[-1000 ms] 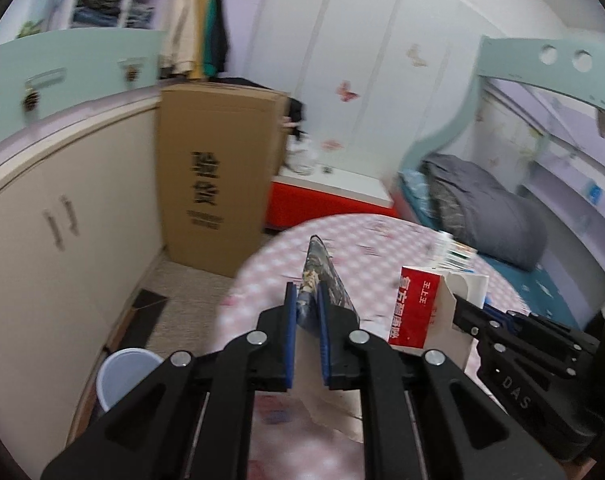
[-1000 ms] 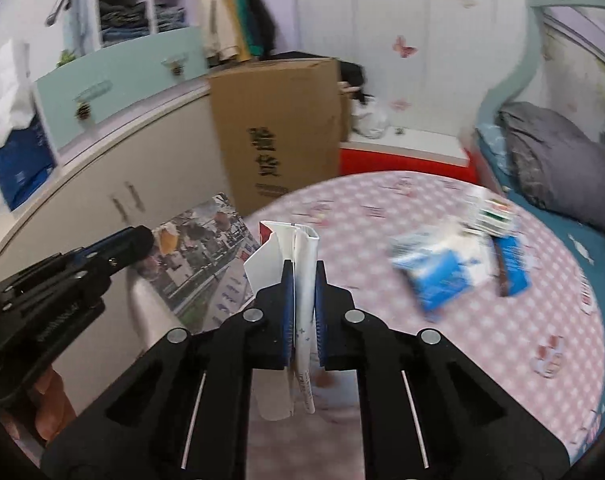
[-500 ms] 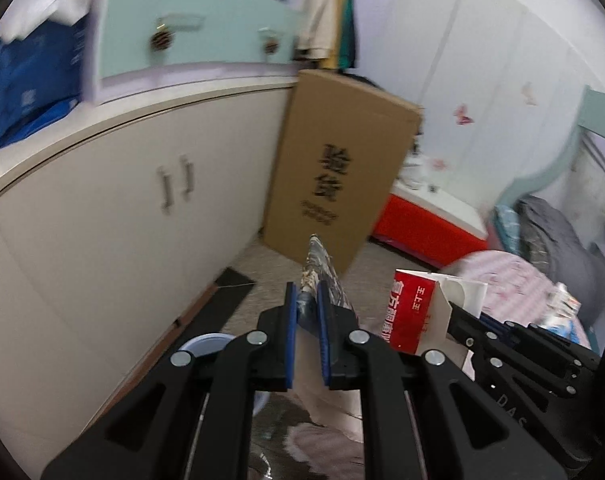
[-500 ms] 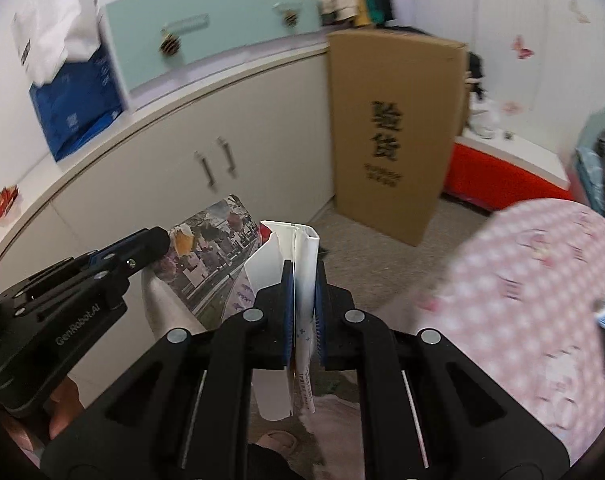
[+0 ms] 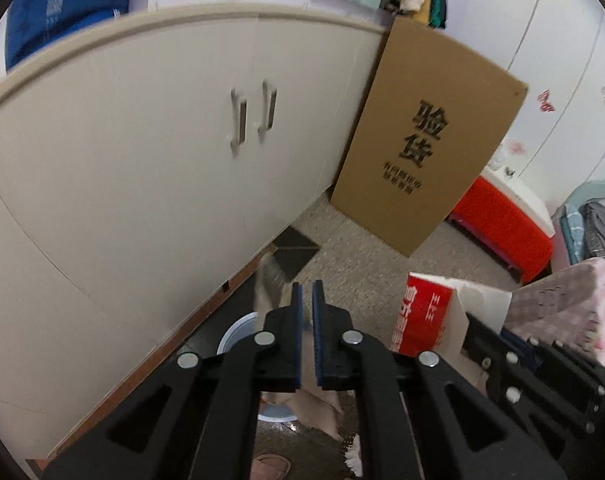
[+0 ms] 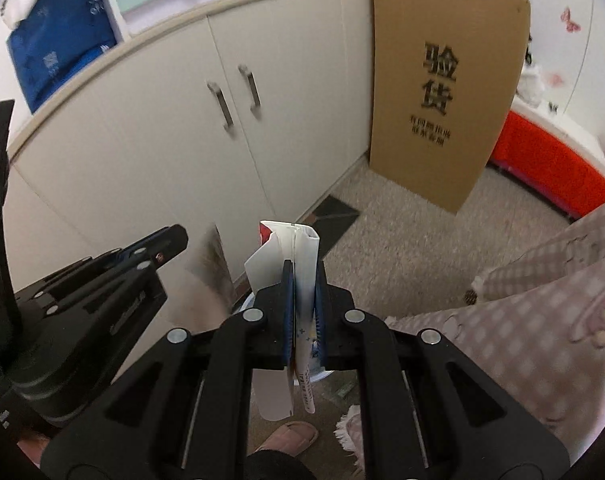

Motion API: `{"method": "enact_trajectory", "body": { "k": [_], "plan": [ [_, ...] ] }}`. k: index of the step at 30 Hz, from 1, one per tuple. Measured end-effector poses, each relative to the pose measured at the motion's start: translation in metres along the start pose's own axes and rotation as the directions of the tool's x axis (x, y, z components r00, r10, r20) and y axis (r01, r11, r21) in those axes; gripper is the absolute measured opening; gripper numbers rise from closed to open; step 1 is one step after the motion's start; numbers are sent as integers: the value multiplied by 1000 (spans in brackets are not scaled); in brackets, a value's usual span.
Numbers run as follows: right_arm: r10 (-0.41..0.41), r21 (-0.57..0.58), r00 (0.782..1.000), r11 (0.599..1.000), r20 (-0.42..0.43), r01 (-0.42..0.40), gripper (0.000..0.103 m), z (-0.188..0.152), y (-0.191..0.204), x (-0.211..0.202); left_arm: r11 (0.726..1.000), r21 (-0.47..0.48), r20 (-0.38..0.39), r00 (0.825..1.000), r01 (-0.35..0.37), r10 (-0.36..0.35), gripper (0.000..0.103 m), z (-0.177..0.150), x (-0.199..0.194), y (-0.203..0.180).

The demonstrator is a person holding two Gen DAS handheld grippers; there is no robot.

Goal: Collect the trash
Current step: 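Carry the newspaper and white-red box over the wastebasket and open both tools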

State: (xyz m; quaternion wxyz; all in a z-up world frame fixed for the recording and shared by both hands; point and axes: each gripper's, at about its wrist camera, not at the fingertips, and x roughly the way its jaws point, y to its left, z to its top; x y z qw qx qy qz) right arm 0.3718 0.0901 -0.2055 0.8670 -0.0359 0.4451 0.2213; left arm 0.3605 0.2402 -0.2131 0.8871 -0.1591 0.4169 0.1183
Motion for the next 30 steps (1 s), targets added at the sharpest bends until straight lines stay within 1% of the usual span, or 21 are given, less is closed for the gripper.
{"method": "enact_trajectory", "body": {
  "k": [2,3,4,6,7,10,15,25,29,30],
  "plan": [
    [-8,6,1000,1000,-20,8,9,-3,-2,12,1000,-16,-19,1000,-16,16,8,-1,13,3],
    [-8,9,1000,1000,-28,9,9,-5,-2,16,1000,-12,-37,999,-27,27,15,-3,18,3],
    [-8,13,999,1000,-37,8,9,-6,-4,20,999,-7,-53,998,-39,39,26,-4,23,3],
    [-11,14,999,1000,-43,12,9,-8,-4,24,997,6,-67,995,-71,71,39,-7,29,4],
    [-10,16,999,1000,-46,11,9,-9,-5,25,996,14,-68,994,-88,89,42,-9,30,5],
    [-13,17,999,1000,-46,14,9,-9,-5,26,994,11,-82,991,-109,110,44,-12,32,10],
    [-13,9,999,1000,-42,14,9,-9,-1,24,994,-5,-88,990,-114,113,45,-12,28,16],
    [-10,1,1000,1000,-7,10,10,-3,8,11,994,-19,-61,992,-111,110,49,-11,11,23],
    [9,-4,1000,1000,16,-9,10,1,15,7,992,-30,-45,992,-120,119,51,-9,6,27],
    [24,-3,999,1000,34,-24,11,3,16,6,991,-38,-39,992,-126,124,51,-8,5,28]
  ]
}}
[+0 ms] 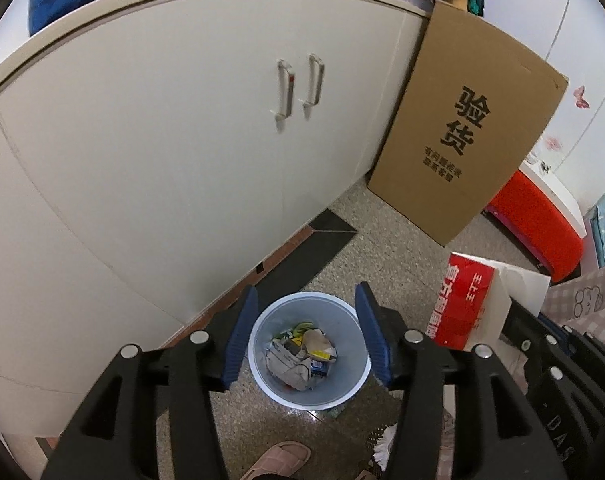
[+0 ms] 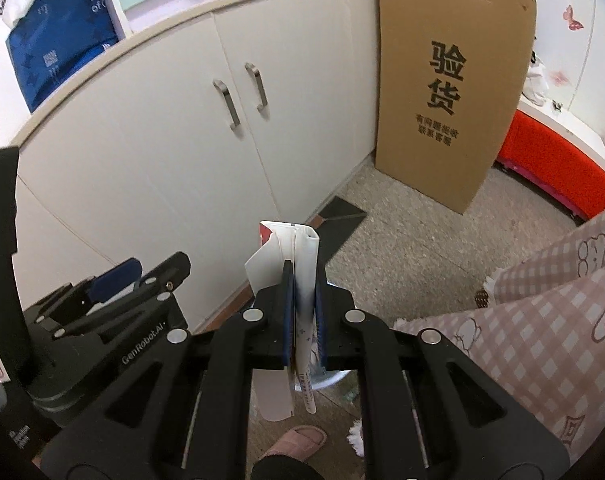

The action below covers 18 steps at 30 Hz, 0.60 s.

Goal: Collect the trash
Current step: 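Carry the newspaper and white-red box over the wastebasket and open both tools, then move both open tools back over the table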

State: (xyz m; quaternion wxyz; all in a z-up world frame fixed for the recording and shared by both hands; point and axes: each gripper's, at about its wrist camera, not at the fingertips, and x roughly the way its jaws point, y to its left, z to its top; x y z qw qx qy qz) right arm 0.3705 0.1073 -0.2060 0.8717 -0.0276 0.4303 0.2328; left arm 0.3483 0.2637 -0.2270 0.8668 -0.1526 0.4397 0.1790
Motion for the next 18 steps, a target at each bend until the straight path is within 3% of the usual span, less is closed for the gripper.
{"method": "enact_trajectory", "body": {
  "k": [5,8,18],
  "plan": [
    [43,32,998,999,35,-44,23,9,1,3,997,-67,29,998,-46,48,53,6,-8,12],
    [35,30,998,999,49,-37,51,8,2,0,996,-74,43,997,-56,59,54,9,-12,15],
    [18,50,995,999,95,-22,52,3,-11,-44,994,-112,59,998,-16,22,56,10,-40,11]
  ]
}}
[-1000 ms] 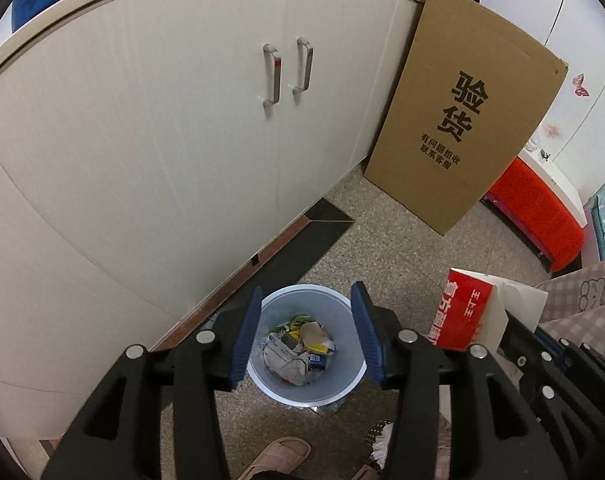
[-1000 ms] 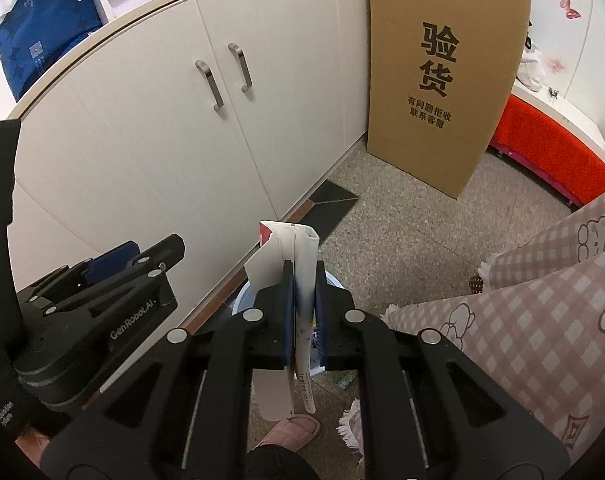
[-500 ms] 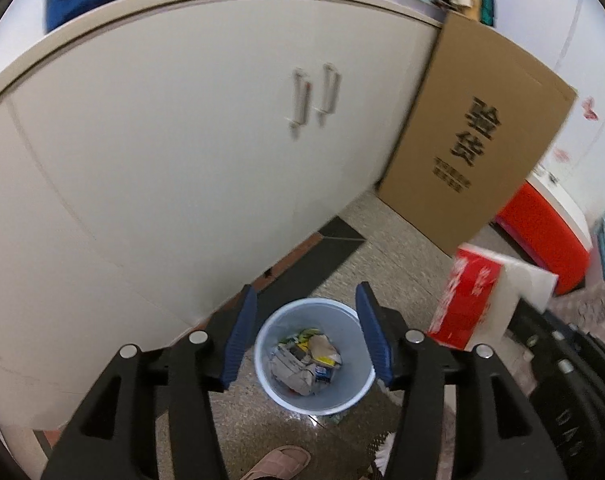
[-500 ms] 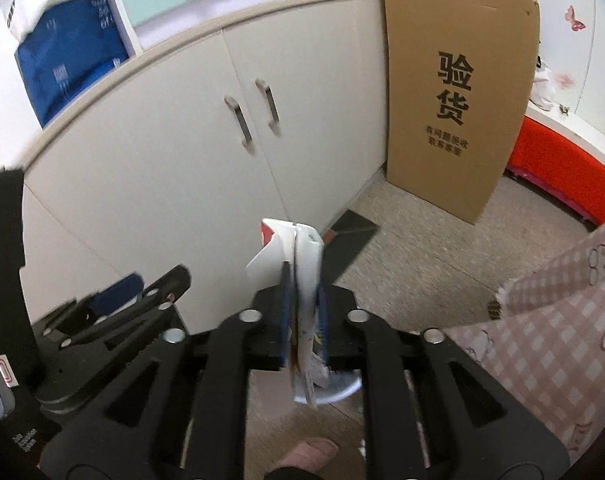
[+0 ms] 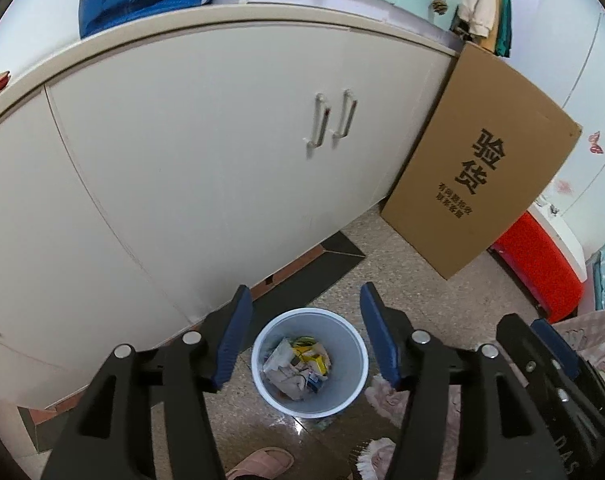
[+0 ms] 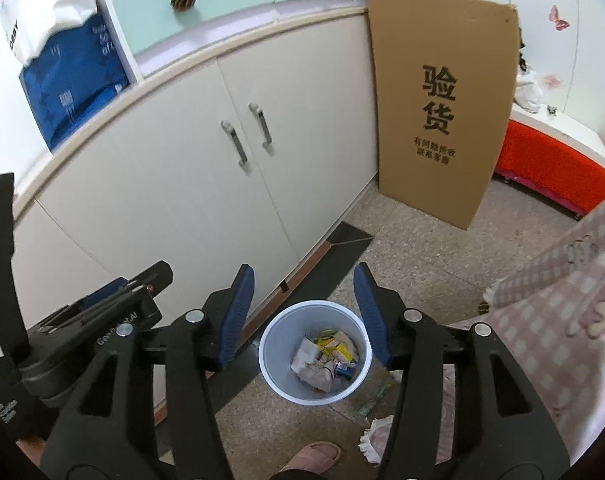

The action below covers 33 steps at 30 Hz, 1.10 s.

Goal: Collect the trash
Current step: 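Move both open tools back over the table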

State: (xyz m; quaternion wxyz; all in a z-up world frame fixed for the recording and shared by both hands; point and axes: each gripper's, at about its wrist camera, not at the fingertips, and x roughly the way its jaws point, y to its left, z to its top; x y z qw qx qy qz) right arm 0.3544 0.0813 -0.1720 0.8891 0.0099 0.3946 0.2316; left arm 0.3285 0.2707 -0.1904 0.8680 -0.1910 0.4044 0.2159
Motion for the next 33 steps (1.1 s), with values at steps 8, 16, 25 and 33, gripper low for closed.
{"method": "enact_trajectory", "body": {
  "k": [8,16,25,33],
  "plan": [
    [-48,45,996,998,76,45,55,-3,-33,-73,998,32,57,996,60,-62,60,-12,-55,-30],
    [-136,125,974,986,181,114,59,-20,-90,-170,979,147,119,980,141,-159,64,-38,-127,-90],
    [-276,238,929,946,244,219,62,-62,-177,-267,900,322,62,942,293,-329,74,-97,-187,-194],
    [-426,370,878,869,218,329,65,-108,-264,-325,760,482,-82,886,435,-455,76,-168,-205,-300]
  ]
}}
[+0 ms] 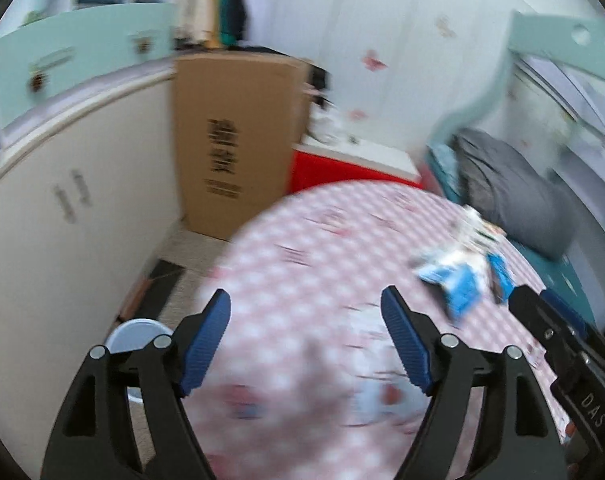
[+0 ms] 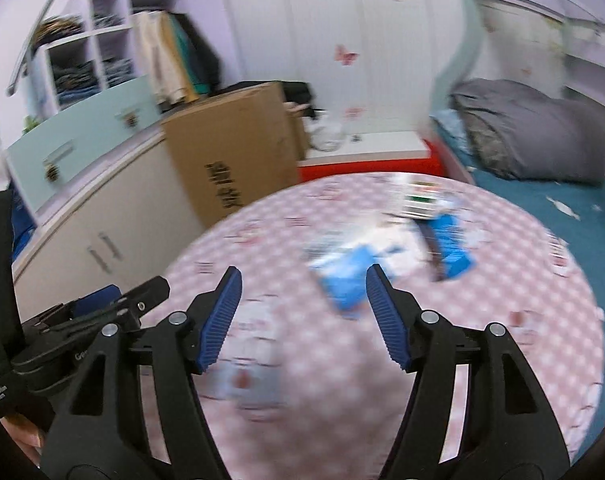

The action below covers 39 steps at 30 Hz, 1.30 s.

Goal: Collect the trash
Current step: 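Move both open tools back over the table, then grasp the blue-white carton with the left tool while the right tool grasps the blue snack bag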

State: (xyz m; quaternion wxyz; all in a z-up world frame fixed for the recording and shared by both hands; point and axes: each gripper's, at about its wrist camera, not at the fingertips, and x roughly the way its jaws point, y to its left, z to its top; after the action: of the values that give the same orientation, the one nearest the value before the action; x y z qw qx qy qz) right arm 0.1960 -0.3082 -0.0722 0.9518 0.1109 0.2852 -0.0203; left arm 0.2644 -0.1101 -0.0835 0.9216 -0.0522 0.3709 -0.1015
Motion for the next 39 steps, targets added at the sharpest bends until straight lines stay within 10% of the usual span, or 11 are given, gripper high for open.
{"method": "enact_trajectory", "body": {
  "k": [15,25,28,33,37,39],
  "plan": [
    [-66,160,997,985,-34,71,66,-3,-124,21,965,-75,-221,940,250,-260,76,-15,110,-94],
    [-111,164,992,979,-64,120,70,9,-144,55,943,-102,-212,920,316,-330,75,0,140,-120],
    [-117,163,988,978,-98,132,70,13,-146,71,941,-102,-234,911,324,-339,41,3,147,-123],
    [-116,122,980,983,-161,136,73,21,-140,99,913,-149,-240,882,380,-406,25,8,148,-114],
    [-154,68,964,983,-216,172,73,22,-134,121,907,-161,-170,894,390,-414,14,16,132,-103],
    [-178,40,954,980,-241,193,44,20,-130,127,913,-141,-124,909,382,-399,10,20,122,-98]
  ]
}}
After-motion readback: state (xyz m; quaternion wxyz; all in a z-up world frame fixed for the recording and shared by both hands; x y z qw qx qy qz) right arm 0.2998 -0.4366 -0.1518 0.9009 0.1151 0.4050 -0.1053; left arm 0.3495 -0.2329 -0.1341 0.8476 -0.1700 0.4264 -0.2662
